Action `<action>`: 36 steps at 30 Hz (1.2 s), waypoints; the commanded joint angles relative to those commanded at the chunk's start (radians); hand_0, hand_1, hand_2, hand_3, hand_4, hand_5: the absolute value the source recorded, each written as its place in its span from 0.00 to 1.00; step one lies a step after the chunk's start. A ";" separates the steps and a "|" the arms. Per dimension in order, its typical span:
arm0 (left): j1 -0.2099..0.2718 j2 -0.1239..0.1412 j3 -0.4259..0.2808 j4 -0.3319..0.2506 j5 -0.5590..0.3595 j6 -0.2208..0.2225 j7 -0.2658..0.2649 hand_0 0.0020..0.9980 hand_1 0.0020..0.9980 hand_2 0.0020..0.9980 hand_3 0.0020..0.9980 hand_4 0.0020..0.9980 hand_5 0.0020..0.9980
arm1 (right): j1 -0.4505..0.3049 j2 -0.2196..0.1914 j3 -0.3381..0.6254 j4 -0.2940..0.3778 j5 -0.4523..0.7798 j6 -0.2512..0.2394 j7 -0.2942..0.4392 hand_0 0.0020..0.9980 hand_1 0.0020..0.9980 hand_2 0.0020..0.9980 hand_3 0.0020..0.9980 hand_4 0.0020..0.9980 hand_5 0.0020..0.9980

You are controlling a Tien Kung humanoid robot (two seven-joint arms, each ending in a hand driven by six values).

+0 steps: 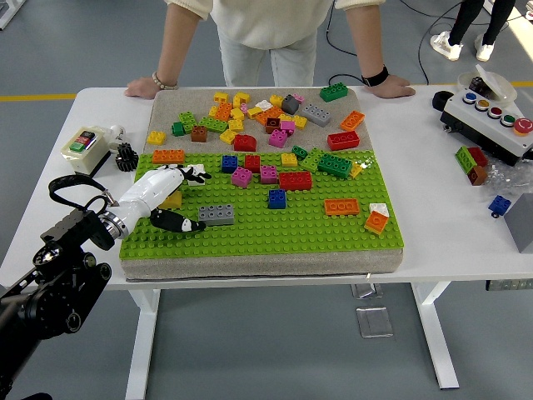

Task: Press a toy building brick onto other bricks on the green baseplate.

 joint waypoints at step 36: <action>-0.014 0.001 -0.001 0.011 0.000 -0.003 0.000 0.91 0.77 0.76 0.80 1.00 0.22 | 0.002 0.001 -0.002 0.000 0.004 0.002 -0.001 0.74 0.66 0.71 0.58 0.91 0.49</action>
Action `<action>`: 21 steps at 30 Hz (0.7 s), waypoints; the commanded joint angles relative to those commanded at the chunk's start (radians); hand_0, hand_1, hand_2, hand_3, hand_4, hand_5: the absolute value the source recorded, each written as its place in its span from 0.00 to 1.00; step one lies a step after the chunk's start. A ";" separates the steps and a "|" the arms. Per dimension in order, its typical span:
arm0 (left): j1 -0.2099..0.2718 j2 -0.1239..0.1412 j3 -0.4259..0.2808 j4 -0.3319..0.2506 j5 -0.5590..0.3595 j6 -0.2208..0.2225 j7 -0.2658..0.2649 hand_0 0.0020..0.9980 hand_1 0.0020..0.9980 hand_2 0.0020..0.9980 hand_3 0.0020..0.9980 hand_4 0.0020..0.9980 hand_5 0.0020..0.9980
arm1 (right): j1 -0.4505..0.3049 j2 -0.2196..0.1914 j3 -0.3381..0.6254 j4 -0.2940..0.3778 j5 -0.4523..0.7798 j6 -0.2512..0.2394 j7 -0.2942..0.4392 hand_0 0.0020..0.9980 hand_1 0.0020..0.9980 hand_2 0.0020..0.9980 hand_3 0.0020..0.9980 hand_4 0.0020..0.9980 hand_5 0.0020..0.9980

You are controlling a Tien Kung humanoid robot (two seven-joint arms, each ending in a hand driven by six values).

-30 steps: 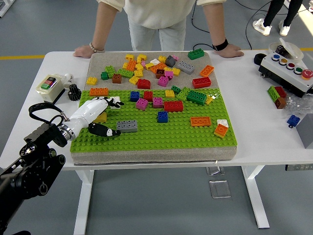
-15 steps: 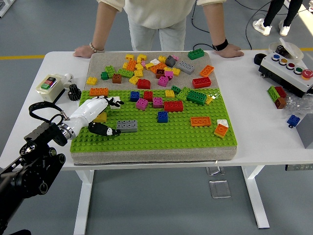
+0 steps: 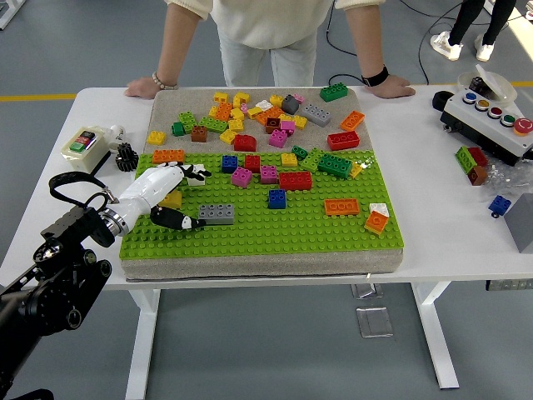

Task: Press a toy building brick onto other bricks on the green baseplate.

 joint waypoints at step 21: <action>0.000 0.026 -0.007 -0.016 0.000 -0.010 -0.006 0.92 0.77 0.76 0.80 1.00 0.20 | -0.001 -0.001 0.003 0.000 0.000 0.000 -0.002 0.74 0.65 0.70 0.58 0.91 0.49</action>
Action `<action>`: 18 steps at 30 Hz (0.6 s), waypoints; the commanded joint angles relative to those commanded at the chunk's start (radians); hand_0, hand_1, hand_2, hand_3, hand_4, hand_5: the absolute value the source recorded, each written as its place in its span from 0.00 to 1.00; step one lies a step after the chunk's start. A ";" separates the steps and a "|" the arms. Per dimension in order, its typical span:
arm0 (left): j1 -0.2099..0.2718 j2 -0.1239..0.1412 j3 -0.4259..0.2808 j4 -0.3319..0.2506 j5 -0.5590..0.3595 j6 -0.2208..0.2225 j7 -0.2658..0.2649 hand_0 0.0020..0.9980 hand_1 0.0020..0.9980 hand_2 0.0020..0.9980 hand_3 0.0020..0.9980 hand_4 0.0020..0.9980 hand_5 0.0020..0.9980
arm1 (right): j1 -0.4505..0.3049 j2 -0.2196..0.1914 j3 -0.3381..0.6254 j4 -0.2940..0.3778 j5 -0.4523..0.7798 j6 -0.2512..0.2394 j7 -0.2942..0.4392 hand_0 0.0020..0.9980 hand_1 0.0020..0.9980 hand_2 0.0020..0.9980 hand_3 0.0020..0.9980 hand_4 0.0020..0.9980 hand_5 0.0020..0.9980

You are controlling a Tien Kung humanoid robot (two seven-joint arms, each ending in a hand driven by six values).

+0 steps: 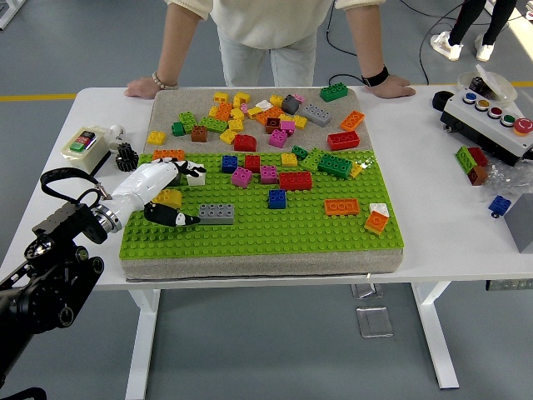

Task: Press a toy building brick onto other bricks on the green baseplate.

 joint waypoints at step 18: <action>-0.016 0.000 -0.005 0.038 0.000 0.010 -0.009 0.92 0.77 0.76 0.79 0.94 0.06 | 0.002 0.002 -0.004 0.000 0.000 -0.005 -0.002 0.74 0.65 0.70 0.58 0.91 0.49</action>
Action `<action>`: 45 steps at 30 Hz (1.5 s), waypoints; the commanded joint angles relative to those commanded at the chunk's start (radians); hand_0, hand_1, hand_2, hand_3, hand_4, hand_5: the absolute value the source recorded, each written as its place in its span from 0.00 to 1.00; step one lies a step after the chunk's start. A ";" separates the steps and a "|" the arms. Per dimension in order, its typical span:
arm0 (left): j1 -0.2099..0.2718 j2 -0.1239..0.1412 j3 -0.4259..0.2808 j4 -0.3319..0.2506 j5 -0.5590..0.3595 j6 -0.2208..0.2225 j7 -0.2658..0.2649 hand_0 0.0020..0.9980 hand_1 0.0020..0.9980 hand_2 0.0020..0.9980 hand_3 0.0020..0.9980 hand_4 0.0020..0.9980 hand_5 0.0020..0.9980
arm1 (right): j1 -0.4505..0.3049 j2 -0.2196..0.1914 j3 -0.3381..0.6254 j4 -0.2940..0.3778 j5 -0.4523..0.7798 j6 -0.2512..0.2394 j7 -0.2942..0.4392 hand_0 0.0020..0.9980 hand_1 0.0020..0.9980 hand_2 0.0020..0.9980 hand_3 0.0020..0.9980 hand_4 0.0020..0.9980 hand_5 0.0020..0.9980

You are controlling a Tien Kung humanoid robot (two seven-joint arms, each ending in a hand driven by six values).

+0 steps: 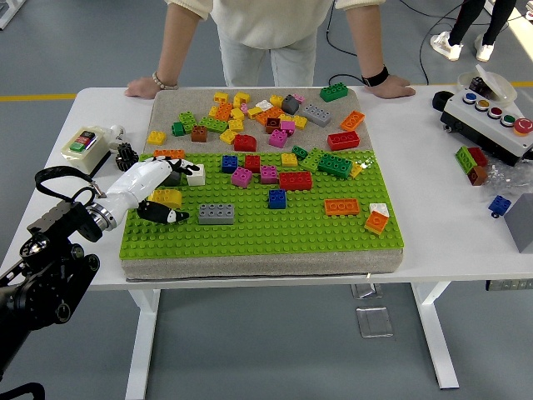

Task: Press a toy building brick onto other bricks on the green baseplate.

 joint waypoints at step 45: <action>-0.001 0.011 -0.054 -0.060 0.000 -0.018 0.005 0.92 0.77 0.75 0.79 0.87 0.01 | 0.001 -0.002 0.006 0.000 -0.001 0.005 -0.001 0.74 0.65 0.71 0.58 0.91 0.49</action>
